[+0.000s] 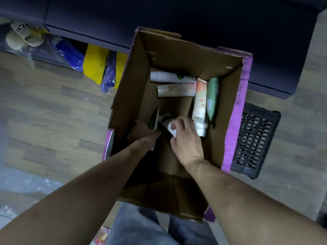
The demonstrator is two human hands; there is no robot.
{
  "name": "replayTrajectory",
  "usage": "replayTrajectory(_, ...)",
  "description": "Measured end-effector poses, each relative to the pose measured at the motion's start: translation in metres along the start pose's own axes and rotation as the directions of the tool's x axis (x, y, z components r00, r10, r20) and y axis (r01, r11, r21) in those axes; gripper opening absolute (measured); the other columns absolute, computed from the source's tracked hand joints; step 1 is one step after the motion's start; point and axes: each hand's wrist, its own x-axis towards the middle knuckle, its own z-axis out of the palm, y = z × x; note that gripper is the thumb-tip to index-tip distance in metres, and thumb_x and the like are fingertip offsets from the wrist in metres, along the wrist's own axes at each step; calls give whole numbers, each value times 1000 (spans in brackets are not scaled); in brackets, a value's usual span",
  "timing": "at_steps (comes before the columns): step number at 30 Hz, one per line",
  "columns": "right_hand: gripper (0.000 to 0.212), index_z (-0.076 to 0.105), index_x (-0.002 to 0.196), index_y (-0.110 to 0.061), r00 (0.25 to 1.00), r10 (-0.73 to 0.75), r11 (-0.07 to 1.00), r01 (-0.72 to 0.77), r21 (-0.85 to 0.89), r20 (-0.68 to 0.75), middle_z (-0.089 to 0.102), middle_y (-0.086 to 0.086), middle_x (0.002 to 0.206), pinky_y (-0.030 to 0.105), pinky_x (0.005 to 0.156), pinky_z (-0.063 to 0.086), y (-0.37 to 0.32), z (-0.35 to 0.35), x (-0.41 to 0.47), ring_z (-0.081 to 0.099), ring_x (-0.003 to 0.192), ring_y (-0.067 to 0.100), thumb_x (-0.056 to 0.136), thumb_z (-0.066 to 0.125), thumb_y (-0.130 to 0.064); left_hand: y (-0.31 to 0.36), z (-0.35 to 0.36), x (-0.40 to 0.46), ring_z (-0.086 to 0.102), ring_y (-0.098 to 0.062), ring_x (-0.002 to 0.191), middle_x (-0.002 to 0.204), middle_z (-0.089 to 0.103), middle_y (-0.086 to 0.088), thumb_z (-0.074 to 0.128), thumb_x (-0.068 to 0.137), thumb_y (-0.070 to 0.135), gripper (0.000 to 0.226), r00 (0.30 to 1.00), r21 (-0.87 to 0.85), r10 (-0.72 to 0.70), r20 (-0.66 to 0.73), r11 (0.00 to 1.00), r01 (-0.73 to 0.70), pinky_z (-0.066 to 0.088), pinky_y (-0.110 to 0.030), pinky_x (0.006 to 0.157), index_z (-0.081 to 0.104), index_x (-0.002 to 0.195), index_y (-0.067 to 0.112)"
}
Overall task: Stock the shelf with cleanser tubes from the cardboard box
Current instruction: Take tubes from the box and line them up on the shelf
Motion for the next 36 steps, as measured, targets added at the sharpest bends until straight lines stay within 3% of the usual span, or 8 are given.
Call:
replayTrajectory(3,27,56,90,-14,990,47,998,-42,-41,133,52,2,120,33,78,49,2,9,-11,55,105,26,71,66,3,-5,13,2,67,-33,98,115,66,-11,74,73,61,73,999,-3,-8,36,1000,8,55,-35,76,56,122,9)
replayTrajectory(7,11,61,92,-11,871,334,929,-368,29,360,38,5,145,18,98,37,15,27,-20,47,124,25,84,62,-5,-16,21,2,60,-31,113,126,60,-9,74,75,59,75,996,19,49,80,999,-51,44,-31,79,53,131,13)
replayTrajectory(14,69,49,133,-13,645,648,653,-744,142,405,53,9,128,35,94,53,10,37,-8,58,113,30,70,76,-8,-18,19,2,63,-28,108,118,66,-5,70,84,38,47,994,-10,51,100,999,-50,52,-35,86,55,122,15)
replayTrajectory(16,70,48,137,-14,573,673,605,-790,98,468,53,10,131,38,83,59,6,33,-5,60,112,34,71,72,-9,-17,15,-1,65,-27,104,115,66,-6,70,83,36,45,994,-10,44,100,999,-43,54,-33,80,57,121,14)
replayTrajectory(19,32,55,114,-11,518,700,539,-835,112,491,60,8,116,20,58,53,0,22,-2,61,101,30,83,65,-12,-13,3,-6,65,-26,96,115,66,-9,71,84,32,45,992,-25,41,123,999,-38,49,-27,64,58,121,9)
replayTrajectory(23,36,61,110,-18,506,711,457,-860,226,488,68,6,107,40,83,59,-7,9,-1,65,98,28,76,69,-12,-11,-14,-15,66,-27,98,110,67,-10,76,78,34,48,988,19,121,91,992,-123,45,-25,66,62,115,8)
replayTrajectory(26,37,59,110,-21,533,680,463,-845,269,503,64,0,96,37,87,57,-12,-3,0,64,97,24,77,75,-17,-10,-24,-26,67,-25,93,102,68,-8,79,71,41,52,983,5,166,73,986,-167,44,-24,64,64,109,9)
replayTrajectory(36,43,50,104,-22,756,632,666,-642,379,171,60,-8,93,27,71,44,-59,-99,9,58,84,17,71,77,-27,25,-83,-91,65,-27,97,104,65,-7,84,66,46,67,942,6,322,-93,946,-323,46,-30,70,53,111,8)
